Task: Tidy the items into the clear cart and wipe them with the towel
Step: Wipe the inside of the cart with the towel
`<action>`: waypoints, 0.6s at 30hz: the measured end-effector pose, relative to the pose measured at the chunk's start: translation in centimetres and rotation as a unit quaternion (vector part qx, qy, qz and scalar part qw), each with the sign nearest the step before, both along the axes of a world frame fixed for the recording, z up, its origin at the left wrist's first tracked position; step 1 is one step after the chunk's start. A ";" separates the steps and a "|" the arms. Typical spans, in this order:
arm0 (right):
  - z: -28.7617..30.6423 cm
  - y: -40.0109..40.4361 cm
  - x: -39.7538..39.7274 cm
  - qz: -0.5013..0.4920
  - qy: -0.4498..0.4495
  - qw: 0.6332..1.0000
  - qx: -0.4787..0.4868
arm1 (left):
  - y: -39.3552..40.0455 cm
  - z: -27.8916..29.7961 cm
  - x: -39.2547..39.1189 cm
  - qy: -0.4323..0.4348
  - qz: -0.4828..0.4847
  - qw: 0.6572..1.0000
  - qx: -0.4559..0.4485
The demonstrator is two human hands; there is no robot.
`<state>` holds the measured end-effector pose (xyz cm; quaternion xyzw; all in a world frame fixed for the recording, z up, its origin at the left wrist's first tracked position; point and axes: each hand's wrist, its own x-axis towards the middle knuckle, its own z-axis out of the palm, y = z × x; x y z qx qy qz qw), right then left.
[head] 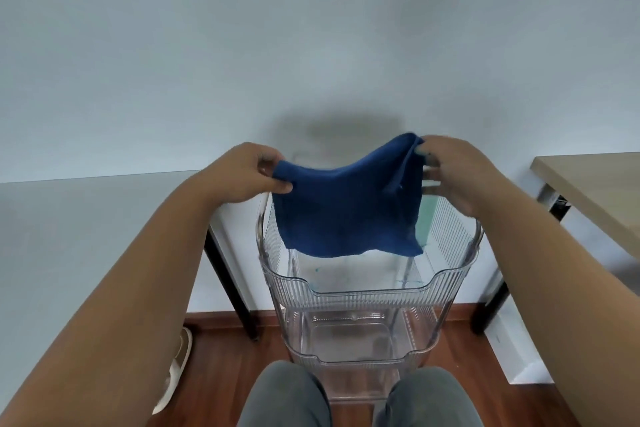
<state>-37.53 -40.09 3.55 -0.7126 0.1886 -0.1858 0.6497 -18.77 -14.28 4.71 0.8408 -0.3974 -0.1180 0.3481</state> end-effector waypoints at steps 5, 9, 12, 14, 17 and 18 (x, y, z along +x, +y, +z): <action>-5.3 0.6 -0.5 -0.006 0.114 0.994 -0.002 | 0.7 -2.9 -1.0 0.049 -0.022 0.990 0.130; -8.5 0.9 0.7 -0.061 0.171 0.977 -0.114 | -1.6 -5.2 -2.0 -0.164 0.014 0.959 0.232; -10.7 1.5 1.5 -0.114 0.266 0.894 -0.343 | -2.9 -7.2 -2.4 -0.325 0.041 0.896 0.300; -12.1 2.5 1.6 -0.123 0.305 0.860 -0.390 | -2.9 -8.0 -2.0 -0.360 0.056 0.879 0.306; -14.0 4.3 2.2 -0.086 0.342 0.848 -0.395 | -2.4 -8.6 -1.1 -0.354 0.074 0.896 0.258; -14.6 4.7 2.5 -0.066 0.358 0.843 -0.396 | -2.3 -8.7 -0.8 -0.341 0.079 0.906 0.238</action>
